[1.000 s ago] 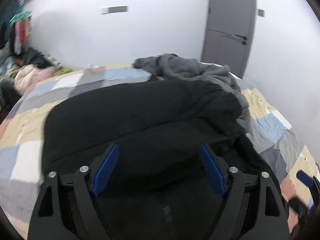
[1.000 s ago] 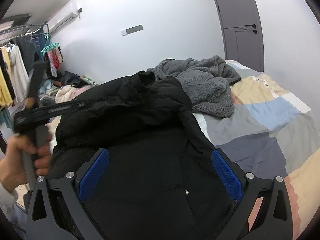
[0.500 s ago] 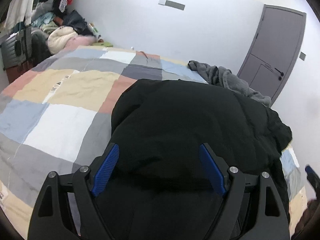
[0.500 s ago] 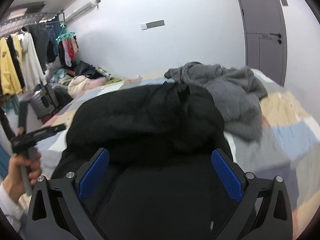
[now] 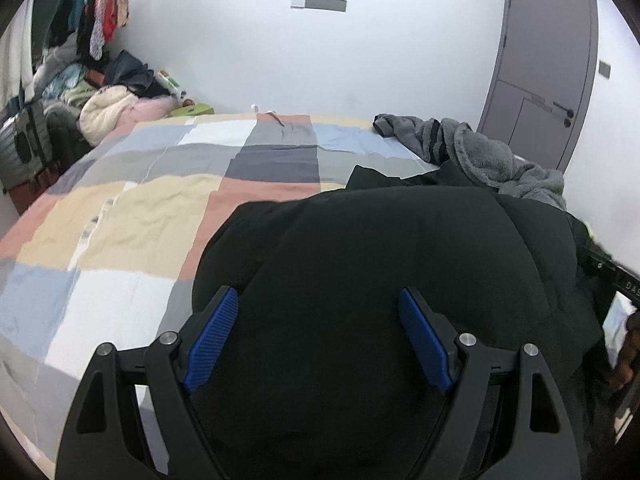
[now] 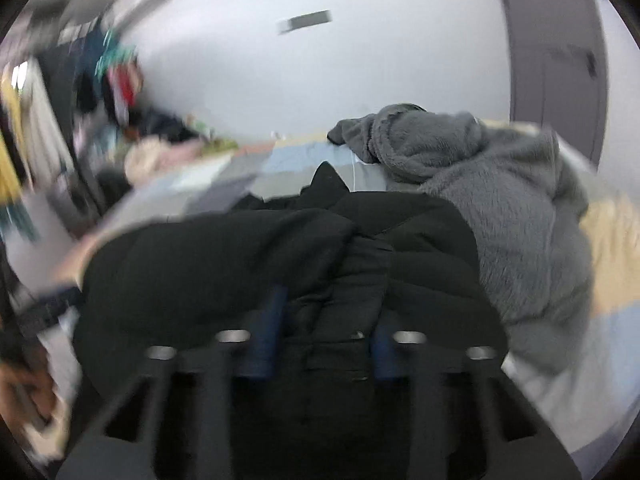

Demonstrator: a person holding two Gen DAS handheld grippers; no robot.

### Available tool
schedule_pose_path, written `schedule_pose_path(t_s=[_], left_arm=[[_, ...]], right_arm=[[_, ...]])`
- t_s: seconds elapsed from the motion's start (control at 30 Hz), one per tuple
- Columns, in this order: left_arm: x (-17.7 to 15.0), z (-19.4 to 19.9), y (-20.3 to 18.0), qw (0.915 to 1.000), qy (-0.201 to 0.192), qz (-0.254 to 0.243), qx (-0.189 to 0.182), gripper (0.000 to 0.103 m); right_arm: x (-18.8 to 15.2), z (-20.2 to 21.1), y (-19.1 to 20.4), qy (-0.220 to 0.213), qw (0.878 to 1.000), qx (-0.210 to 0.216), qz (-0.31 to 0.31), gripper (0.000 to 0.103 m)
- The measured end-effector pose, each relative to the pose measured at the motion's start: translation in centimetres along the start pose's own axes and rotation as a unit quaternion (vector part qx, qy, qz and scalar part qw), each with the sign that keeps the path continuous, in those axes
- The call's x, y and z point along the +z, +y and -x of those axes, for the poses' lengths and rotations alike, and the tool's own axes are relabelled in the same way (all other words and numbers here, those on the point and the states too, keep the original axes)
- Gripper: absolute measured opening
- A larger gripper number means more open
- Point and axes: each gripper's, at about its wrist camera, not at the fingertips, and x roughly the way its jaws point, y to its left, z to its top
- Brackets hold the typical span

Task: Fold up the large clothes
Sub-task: 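Lower the sleeve onto the jacket and open the left tool while the right tool grips the jacket edge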

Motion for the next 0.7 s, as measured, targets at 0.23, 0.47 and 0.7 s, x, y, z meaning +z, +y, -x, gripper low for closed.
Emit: schedule_pose_path(t_s=[0.23, 0.47, 0.7], left_arm=[[1.2, 0.9, -2.2, 0.9995, -0.023, -0.02, 0.01, 0.083], [0.8, -3.0, -3.6, 0.9978, 0.017, -0.053, 0.035, 0.083], [0.7, -6.0, -4.4, 0.9958, 0.034, -0.069, 0.049, 0.083]], right_arm=[[0.0, 1.4, -0.1, -0.006, 0.997, -0.07, 0.043, 0.013], [-1.3, -2.2, -0.8, 0.024, 0.994, -0.094, 0.05, 0.015], [-1.8, -6.1, -1.9, 0.046, 0.994, -0.088, 0.042, 0.021]])
